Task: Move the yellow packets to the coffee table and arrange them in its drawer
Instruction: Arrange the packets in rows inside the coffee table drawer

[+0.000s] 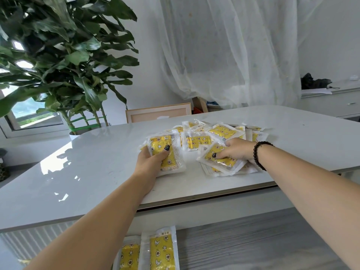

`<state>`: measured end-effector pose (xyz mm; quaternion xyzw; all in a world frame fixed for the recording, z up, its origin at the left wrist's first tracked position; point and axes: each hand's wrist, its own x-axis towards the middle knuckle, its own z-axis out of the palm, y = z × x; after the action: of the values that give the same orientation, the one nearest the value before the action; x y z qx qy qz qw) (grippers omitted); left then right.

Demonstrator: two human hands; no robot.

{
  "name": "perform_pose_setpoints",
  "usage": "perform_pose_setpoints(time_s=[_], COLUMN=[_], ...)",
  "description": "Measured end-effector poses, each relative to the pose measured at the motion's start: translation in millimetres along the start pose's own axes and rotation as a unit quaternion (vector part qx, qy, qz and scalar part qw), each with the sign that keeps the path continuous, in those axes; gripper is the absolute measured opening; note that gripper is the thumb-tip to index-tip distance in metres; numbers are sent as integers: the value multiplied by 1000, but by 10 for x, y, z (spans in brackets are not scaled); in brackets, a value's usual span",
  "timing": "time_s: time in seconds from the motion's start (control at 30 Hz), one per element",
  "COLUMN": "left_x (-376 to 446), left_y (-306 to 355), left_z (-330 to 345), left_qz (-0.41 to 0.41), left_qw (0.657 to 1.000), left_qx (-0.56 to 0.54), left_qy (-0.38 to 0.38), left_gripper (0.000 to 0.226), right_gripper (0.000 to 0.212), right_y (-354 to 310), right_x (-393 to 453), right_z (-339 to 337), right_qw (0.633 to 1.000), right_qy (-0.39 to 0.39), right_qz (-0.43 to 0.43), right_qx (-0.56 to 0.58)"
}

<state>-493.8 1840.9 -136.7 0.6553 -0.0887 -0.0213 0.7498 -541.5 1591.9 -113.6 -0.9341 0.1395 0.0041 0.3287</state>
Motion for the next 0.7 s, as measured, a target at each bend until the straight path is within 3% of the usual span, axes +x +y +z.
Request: perform_pose_setpoints(time_s=[0.1,0.2,0.3,0.37,0.47,0.5,0.53,0.6,0.7], left_x=[-9,-21,-50,-64,-79,-87,-93,-124,-148], left_y=[2,-1,10,18,27,34,41,61,58], left_z=[4,0,3,9,21,26,31,38,-12], left_qz=[4,9,13,14,18,20,22,27,41], left_qw=[1000,1000,1000,1000,999,998,997,994,988], left_qx=[9,17,23,22,44,55,63,77,91], left_qy=[-3,-5,-6,0,20,30,41,74,121], left_gripper=[18,17,18,18,17,18,23,40,86], right_gripper=[48,33,43,31,37,26,18,26,25], right_y=[3,-35,-50,-64,-133,-151,-172,-177,-181], right_x=[-12,-45,-113,-146,-207,-205,-219,-220,-263], right_z=[38,71,98,118,154,165,174,197,197], right_qw=[999,998,996,993,980,975,969,962,946], right_qy=[33,61,80,108,159,178,198,226,280], right_qz=[-10,-24,-36,-54,-112,-126,-139,-152,-155], right_qx=[-8,-16,-4,-14,-39,-49,-50,-24,45])
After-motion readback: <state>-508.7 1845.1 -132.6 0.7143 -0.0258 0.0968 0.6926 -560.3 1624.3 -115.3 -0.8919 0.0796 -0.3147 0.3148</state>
